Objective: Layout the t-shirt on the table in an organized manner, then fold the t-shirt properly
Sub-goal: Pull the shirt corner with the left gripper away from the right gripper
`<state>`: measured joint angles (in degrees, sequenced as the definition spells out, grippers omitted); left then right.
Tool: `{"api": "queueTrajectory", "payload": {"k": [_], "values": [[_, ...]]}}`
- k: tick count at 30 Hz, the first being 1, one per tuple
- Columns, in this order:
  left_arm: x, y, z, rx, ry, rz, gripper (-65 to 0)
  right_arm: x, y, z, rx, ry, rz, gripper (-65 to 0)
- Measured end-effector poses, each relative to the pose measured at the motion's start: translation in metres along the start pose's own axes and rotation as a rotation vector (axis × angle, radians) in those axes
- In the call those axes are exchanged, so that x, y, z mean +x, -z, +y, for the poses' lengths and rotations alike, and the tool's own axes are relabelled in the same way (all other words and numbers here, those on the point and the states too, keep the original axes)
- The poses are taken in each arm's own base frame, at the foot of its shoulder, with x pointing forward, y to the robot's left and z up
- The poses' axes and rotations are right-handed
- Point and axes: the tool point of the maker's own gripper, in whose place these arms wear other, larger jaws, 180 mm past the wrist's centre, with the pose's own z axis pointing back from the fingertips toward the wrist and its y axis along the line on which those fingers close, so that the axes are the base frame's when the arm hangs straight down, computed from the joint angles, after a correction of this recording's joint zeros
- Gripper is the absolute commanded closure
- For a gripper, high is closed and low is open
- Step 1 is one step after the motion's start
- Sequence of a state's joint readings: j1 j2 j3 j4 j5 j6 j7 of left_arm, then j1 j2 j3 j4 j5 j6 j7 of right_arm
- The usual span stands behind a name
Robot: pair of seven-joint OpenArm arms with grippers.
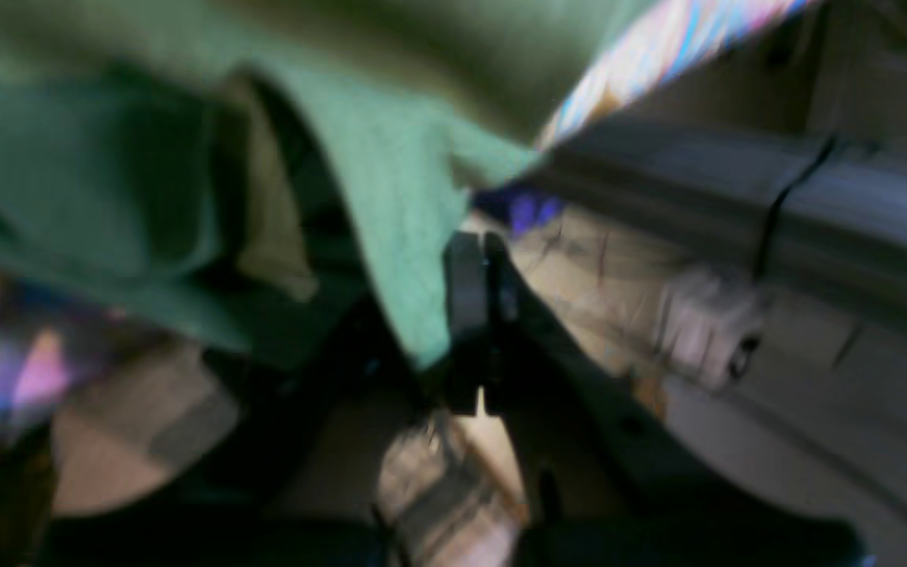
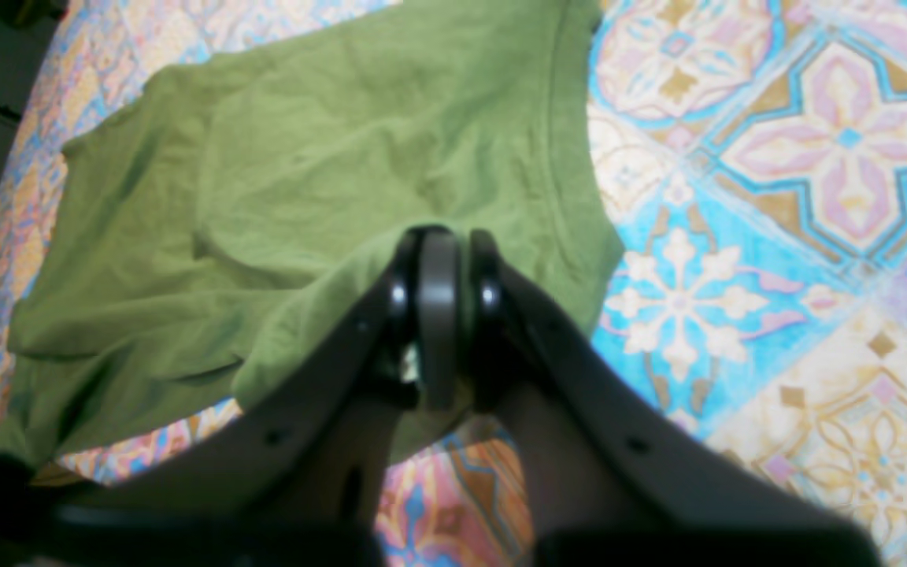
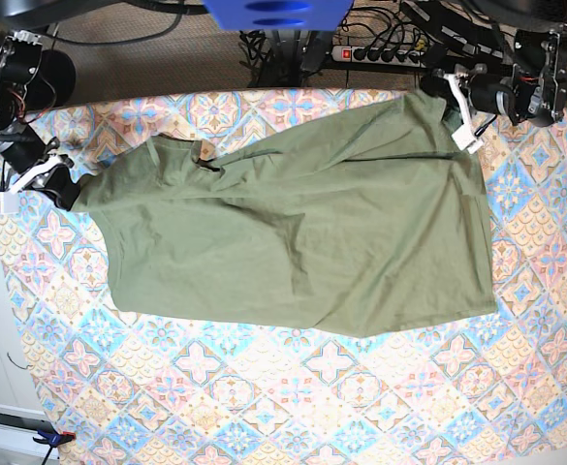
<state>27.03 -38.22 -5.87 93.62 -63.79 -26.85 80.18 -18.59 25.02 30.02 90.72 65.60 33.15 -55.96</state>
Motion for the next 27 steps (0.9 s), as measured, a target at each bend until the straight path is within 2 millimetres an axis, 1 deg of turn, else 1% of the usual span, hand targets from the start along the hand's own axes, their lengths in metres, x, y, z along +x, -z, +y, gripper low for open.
{"api": "queueTrajectory", "payload": {"k": [2, 6, 7, 9, 10, 12, 17, 19, 27], "values": [[-0.007, -0.002, 0.001, 0.010, 0.035, 0.053, 0.0, 0.000, 0.000, 0.000, -0.001, -0.001, 0.001, -1.1], [-0.012, -0.008, -0.007, 0.014, 0.132, 0.123, 0.0, 0.000, 0.000, 0.000, 0.001, 0.001, -0.001, -1.1], [-0.013, -0.009, -0.006, 0.017, 0.140, 0.132, 0.0, 0.000, 0.000, 0.000, 0.000, 0.000, 0.000, -1.1], [-0.023, -0.012, 0.002, 0.054, 0.168, 0.189, 0.0, -0.001, 0.000, 0.000, -0.002, -0.001, 0.002, -1.1], [-0.028, -0.015, 0.010, 0.095, 0.187, 0.224, 0.0, -0.001, 0.000, 0.000, -0.002, -0.001, 0.002, -1.1], [-0.032, -0.018, 0.026, 0.177, 0.217, 0.259, 0.0, -0.001, 0.000, 0.000, 0.000, 0.000, 0.001, -1.1], [-0.024, -0.025, 0.053, 0.325, 0.298, 0.243, 0.0, -0.001, 0.000, 0.000, 0.001, 0.000, 0.001, -1.1], [-0.024, -0.030, 0.059, 0.352, 0.313, 0.253, 0.0, -0.001, 0.000, 0.000, 0.001, 0.001, 0.005, -1.1], [-0.022, -0.030, 0.059, 0.352, 0.315, 0.248, 0.0, -0.002, 0.000, 0.000, 0.002, 0.000, 0.006, -1.1]]}}
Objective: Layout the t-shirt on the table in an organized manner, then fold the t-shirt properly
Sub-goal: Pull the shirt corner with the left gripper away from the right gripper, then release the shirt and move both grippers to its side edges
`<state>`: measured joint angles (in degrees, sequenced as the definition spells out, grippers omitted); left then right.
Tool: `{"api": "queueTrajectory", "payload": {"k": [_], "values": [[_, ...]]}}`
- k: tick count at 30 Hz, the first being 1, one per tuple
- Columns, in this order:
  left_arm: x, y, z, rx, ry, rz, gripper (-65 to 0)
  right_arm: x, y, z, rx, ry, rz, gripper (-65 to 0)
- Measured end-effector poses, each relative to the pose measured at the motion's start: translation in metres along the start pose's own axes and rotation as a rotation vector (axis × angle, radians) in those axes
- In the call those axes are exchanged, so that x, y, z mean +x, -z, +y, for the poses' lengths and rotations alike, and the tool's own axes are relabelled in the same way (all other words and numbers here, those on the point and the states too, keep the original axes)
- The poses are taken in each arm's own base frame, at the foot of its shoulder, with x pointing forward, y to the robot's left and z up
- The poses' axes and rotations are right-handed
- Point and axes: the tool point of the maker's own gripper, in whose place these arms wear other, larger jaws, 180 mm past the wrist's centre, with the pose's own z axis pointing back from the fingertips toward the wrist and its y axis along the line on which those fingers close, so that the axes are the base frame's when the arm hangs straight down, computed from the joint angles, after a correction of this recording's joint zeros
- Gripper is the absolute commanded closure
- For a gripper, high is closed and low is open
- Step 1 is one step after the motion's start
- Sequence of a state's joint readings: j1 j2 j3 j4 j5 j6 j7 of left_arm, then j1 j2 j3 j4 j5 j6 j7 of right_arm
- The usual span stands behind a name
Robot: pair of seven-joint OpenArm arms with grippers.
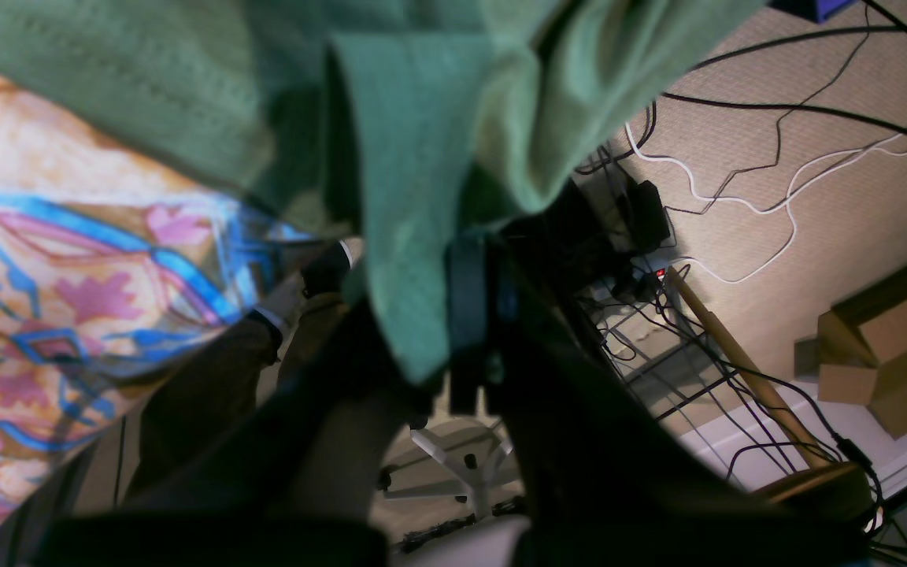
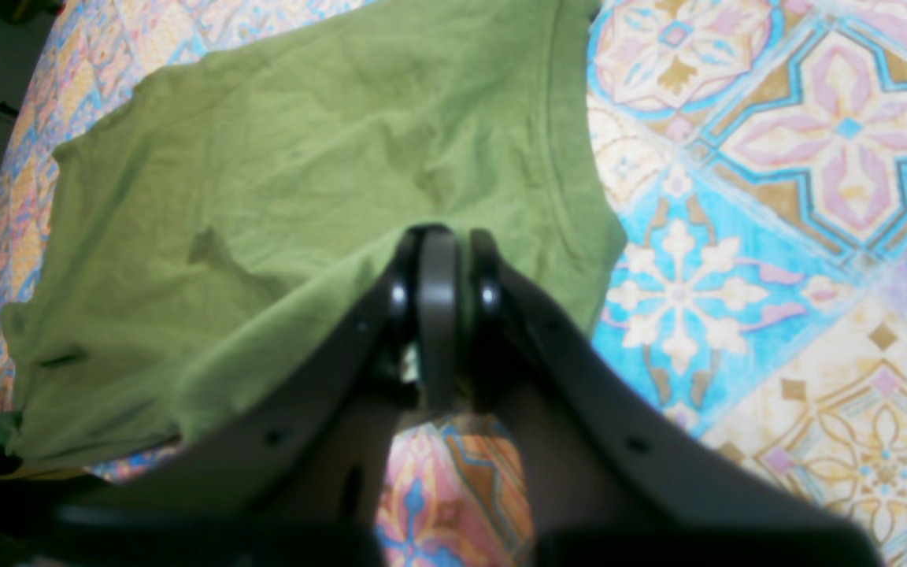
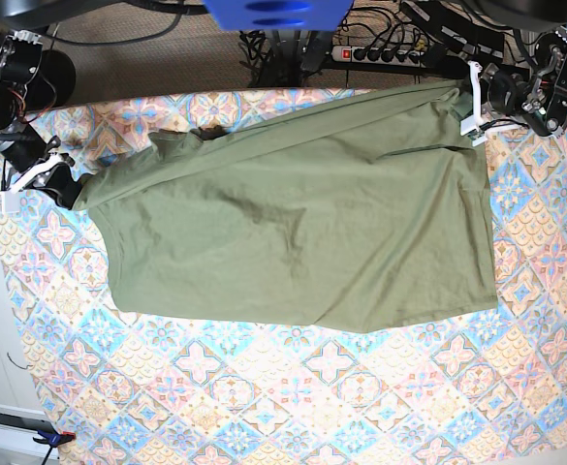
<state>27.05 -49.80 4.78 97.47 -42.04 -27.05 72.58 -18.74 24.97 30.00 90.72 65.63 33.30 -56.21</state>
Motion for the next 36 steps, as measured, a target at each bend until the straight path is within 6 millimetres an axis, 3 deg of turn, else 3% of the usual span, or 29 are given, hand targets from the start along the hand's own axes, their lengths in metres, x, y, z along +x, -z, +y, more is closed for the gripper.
{"api": "queueTrajectory", "payload": {"k": [2, 6, 10, 16, 19, 22, 27, 31, 36], "values": [[0.000, 0.000, 0.000, -0.002, -0.001, -0.001, 0.0, -0.002, -0.001, 0.000, -0.001, 0.002, 0.006, -1.1], [0.005, -0.002, -0.009, -0.058, -0.036, -0.036, -0.9, -0.030, -0.007, -0.003, -0.014, 0.012, 0.134, -1.1], [0.015, -0.018, -0.006, -0.106, -0.134, -0.135, -7.8, -0.047, -0.011, -0.016, -0.090, 0.018, 0.240, -1.1], [-0.001, -0.030, -0.014, -0.182, -0.196, -0.129, -16.9, -0.070, -0.021, -0.035, -0.200, 0.002, 0.377, -1.2], [0.006, -0.035, -0.016, -0.216, -0.212, -0.167, -18.5, -0.075, -0.024, -0.040, -0.229, -0.013, 0.405, -1.2], [0.014, -0.048, -0.001, -0.181, -0.236, -0.219, -18.3, -0.076, -0.026, -0.043, -0.247, -0.017, 0.414, -2.8], [0.033, -0.075, 0.023, -0.138, -0.305, -0.367, -18.9, -0.077, -0.029, -0.052, -0.291, -0.045, 0.435, -11.3], [0.036, -0.093, 0.044, -0.073, -0.379, -0.472, -19.0, -0.068, -0.041, -0.064, -0.341, -0.028, 0.399, -17.4], [0.052, -0.106, 0.070, -0.052, -0.515, -0.657, -19.0, -0.057, -0.051, -0.073, -0.378, -0.016, 0.359, -18.4]]}}
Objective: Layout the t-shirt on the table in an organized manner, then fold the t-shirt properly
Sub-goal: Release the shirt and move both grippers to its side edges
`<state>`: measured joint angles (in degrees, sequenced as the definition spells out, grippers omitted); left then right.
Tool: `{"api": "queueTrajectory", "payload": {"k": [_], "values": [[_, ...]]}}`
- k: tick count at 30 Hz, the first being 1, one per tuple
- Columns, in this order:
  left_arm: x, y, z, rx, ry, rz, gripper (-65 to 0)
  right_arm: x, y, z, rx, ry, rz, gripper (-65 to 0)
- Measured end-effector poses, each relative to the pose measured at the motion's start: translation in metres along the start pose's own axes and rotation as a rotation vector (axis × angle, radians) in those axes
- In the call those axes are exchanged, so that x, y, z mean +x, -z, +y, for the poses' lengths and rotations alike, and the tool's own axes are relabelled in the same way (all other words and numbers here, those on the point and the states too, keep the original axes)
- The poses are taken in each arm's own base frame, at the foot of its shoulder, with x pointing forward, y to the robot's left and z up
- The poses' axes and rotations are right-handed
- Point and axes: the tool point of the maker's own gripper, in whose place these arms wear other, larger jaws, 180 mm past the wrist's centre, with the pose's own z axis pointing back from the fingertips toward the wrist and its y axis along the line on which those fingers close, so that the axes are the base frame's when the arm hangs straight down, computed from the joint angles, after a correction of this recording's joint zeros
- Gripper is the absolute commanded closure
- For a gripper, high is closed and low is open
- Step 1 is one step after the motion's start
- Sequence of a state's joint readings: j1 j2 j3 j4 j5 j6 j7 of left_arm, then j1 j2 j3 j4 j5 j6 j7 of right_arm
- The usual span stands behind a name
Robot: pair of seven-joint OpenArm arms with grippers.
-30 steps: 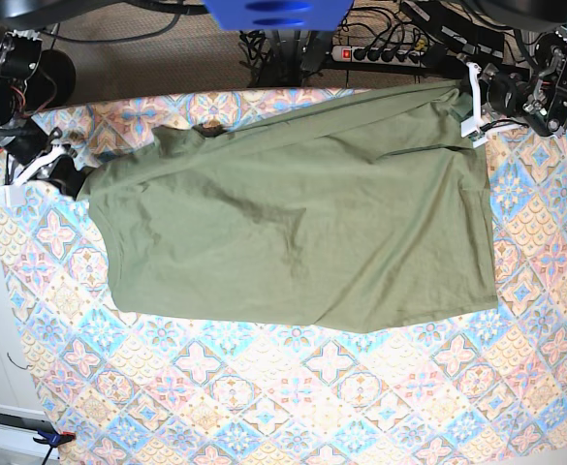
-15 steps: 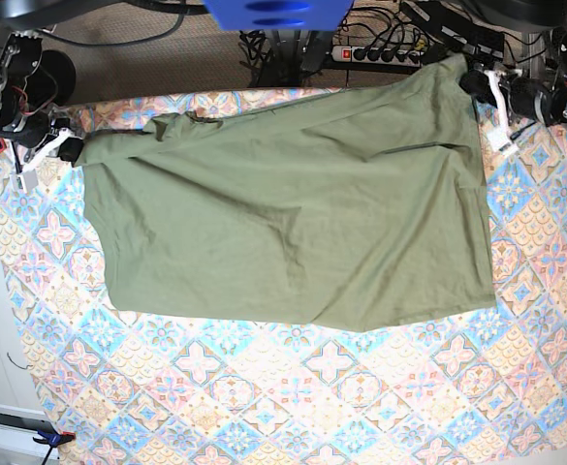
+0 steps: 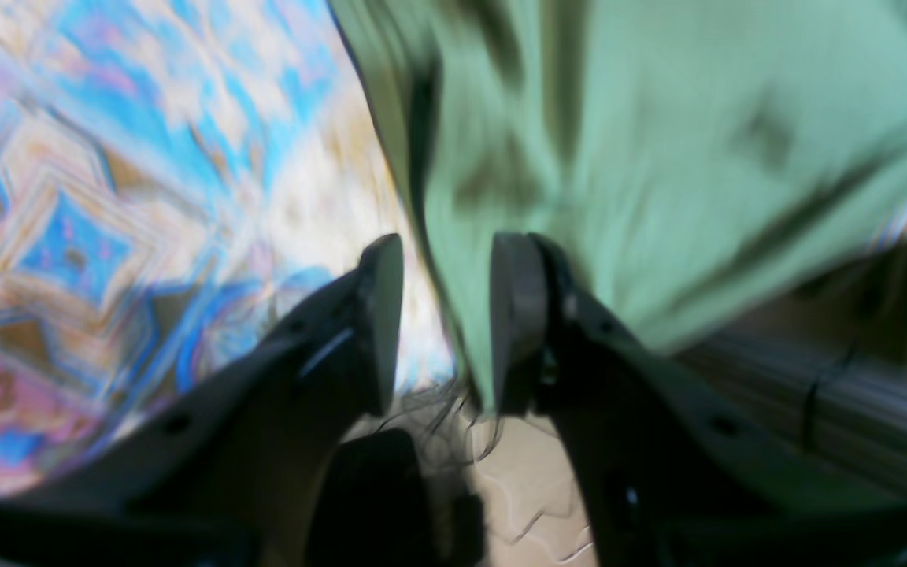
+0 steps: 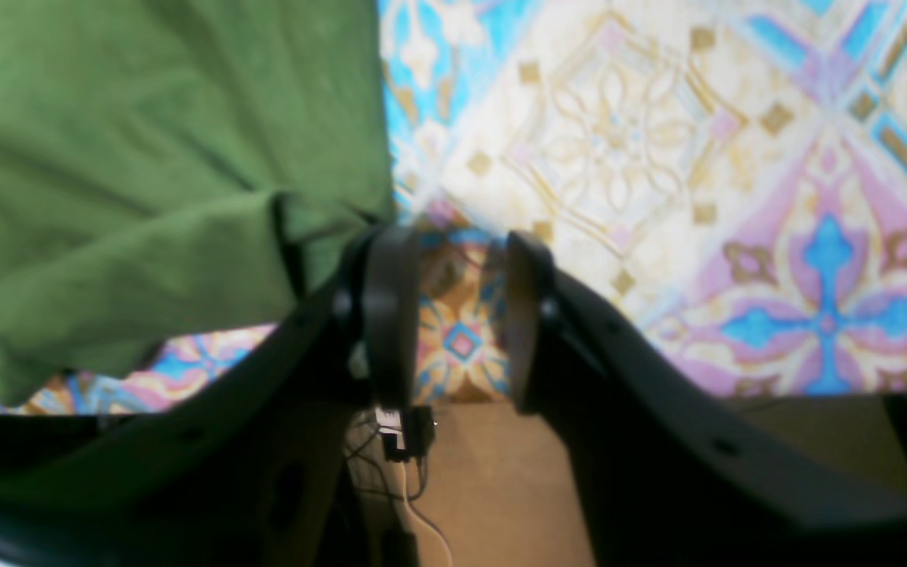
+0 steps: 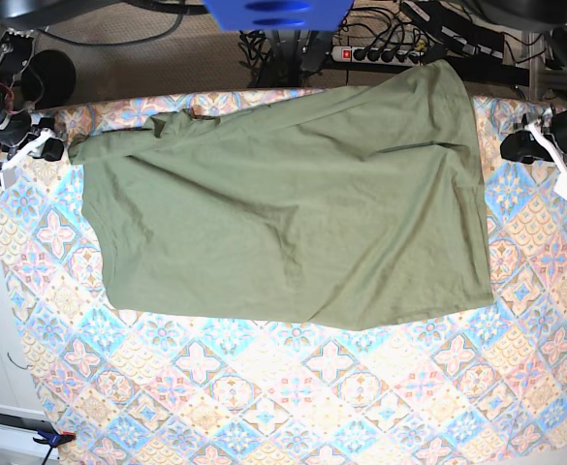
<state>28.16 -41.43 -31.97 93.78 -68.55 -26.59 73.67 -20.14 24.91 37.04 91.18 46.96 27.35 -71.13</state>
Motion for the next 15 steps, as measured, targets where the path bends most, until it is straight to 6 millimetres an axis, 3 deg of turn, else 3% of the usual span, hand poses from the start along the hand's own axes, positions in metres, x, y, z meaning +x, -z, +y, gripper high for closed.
{"api": "queueTrajectory", "payload": {"k": [5, 8, 11, 15], "values": [[0.006, 0.025, 0.024, -0.002, -0.162, -0.067, -19.0, 0.010, -0.003, -0.005, -0.013, 0.013, -0.033, -18.5], [0.015, 0.043, 0.025, -0.009, -0.205, -0.100, -20.2, 0.047, -0.002, 0.008, 0.018, -0.009, -0.122, -18.8], [0.037, 0.051, 0.015, -0.038, -0.202, -0.164, -26.9, 0.078, -0.002, 0.025, 0.049, -0.059, -0.191, -22.2], [0.051, 0.068, 0.012, -0.006, -0.242, -0.185, -36.0, 0.084, 0.012, 0.047, 0.096, -0.097, -0.163, -24.6]]}}
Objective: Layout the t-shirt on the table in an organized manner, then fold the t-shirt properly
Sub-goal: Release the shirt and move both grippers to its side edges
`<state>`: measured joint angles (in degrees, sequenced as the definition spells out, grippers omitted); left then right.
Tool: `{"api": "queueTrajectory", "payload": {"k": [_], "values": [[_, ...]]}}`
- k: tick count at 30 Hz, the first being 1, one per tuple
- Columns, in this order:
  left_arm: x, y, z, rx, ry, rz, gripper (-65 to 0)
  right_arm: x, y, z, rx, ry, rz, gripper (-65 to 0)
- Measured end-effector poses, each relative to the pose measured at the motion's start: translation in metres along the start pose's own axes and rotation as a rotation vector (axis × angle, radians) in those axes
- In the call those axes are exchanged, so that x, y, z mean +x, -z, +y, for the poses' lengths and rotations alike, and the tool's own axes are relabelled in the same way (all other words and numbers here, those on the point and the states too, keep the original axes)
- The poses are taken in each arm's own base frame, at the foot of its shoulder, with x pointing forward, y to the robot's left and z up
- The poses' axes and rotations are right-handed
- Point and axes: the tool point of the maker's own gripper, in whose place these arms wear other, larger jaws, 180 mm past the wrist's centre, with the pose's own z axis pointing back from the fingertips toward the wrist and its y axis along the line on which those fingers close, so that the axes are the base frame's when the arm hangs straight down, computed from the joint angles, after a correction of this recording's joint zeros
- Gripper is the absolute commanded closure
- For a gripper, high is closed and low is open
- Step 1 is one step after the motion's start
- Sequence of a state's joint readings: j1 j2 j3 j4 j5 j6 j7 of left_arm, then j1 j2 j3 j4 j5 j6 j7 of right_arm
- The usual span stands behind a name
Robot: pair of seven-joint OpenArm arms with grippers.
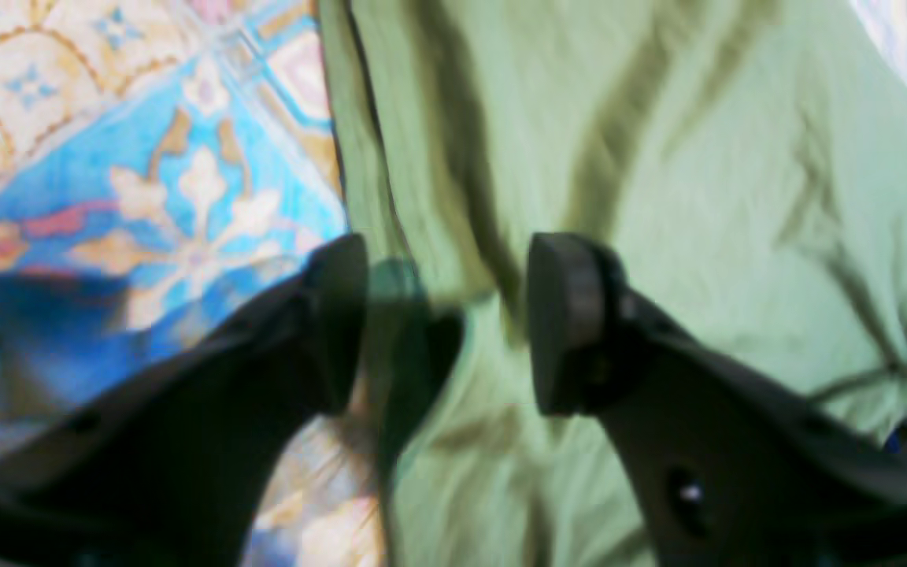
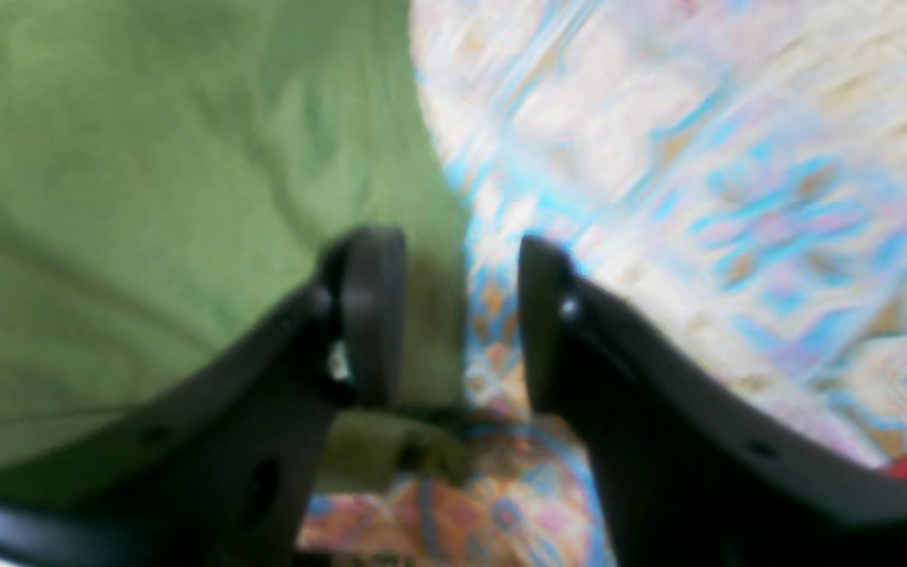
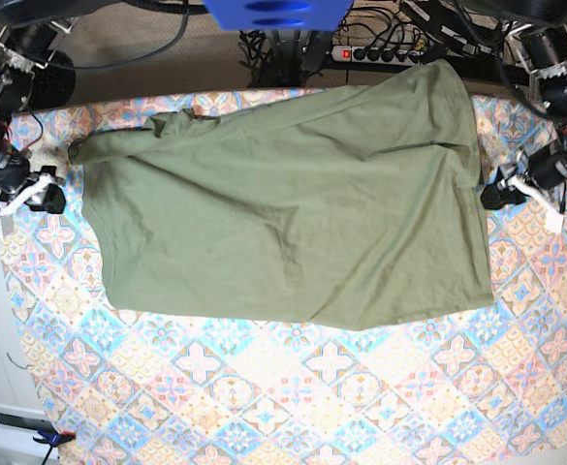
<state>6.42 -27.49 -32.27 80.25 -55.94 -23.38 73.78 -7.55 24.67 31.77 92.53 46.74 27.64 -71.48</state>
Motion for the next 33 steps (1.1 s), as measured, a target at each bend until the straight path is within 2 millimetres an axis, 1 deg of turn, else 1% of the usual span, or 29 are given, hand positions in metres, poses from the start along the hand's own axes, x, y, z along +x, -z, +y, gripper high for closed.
{"api": "queueTrajectory", "payload": {"k": [1, 3, 4, 6, 7, 9, 11, 12, 15, 17, 20, 21, 24, 33], "values": [[0.001, 0.006, -0.002, 0.008, -0.010, 0.000, -36.9, 0.004, 0.003, 0.004, 0.011, -0.010, -0.003, -24.6], [0.009, 0.018, -0.008, 0.019, -0.008, -0.020, -37.2, 0.022, 0.012, 0.018, 0.046, -0.040, -0.026, -24.5], [0.016, 0.022, -0.012, 0.020, -0.003, -0.041, -37.3, 0.030, 0.015, 0.025, 0.062, -0.060, -0.036, -24.5], [0.037, 0.028, -0.021, 0.015, 0.004, -0.109, -37.6, 0.048, 0.021, 0.039, 0.092, -0.092, -0.070, -24.4], [0.046, 0.029, -0.025, 0.014, 0.011, -0.132, -37.6, 0.052, 0.023, 0.043, 0.097, -0.106, -0.071, -24.4], [0.057, 0.033, -0.029, 0.028, 0.030, -0.147, -37.6, 0.048, 0.027, 0.040, 0.058, -0.146, -0.037, -24.4], [0.063, 0.038, -0.031, 0.042, 0.031, -0.154, -37.6, 0.037, 0.031, 0.032, 0.005, -0.168, 0.014, -24.4], [0.064, 0.042, -0.034, 0.034, 0.022, -0.154, -37.6, 0.032, 0.033, 0.030, -0.015, -0.163, 0.027, -24.4], [0.055, 0.053, -0.036, 0.023, 0.006, -0.123, -37.6, 0.023, 0.040, 0.038, -0.004, -0.152, 0.043, -24.5], [0.051, 0.053, -0.028, 0.043, -0.002, -0.107, -37.6, 0.024, 0.041, 0.041, 0.009, -0.151, 0.036, -24.6], [0.046, 0.052, -0.013, 0.067, -0.025, -0.089, -37.6, 0.025, 0.040, 0.038, -0.002, -0.156, 0.035, -24.6], [0.044, 0.053, -0.011, 0.066, -0.035, -0.083, -37.6, 0.025, 0.040, 0.037, -0.006, -0.158, 0.038, -24.6], [0.039, 0.056, -0.011, 0.063, -0.045, -0.071, -37.6, 0.025, 0.040, 0.038, -0.005, -0.156, 0.037, -24.6], [0.038, 0.057, -0.012, 0.060, -0.048, -0.070, -37.3, 0.025, 0.040, 0.038, -0.003, -0.156, 0.034, -24.5]]}}
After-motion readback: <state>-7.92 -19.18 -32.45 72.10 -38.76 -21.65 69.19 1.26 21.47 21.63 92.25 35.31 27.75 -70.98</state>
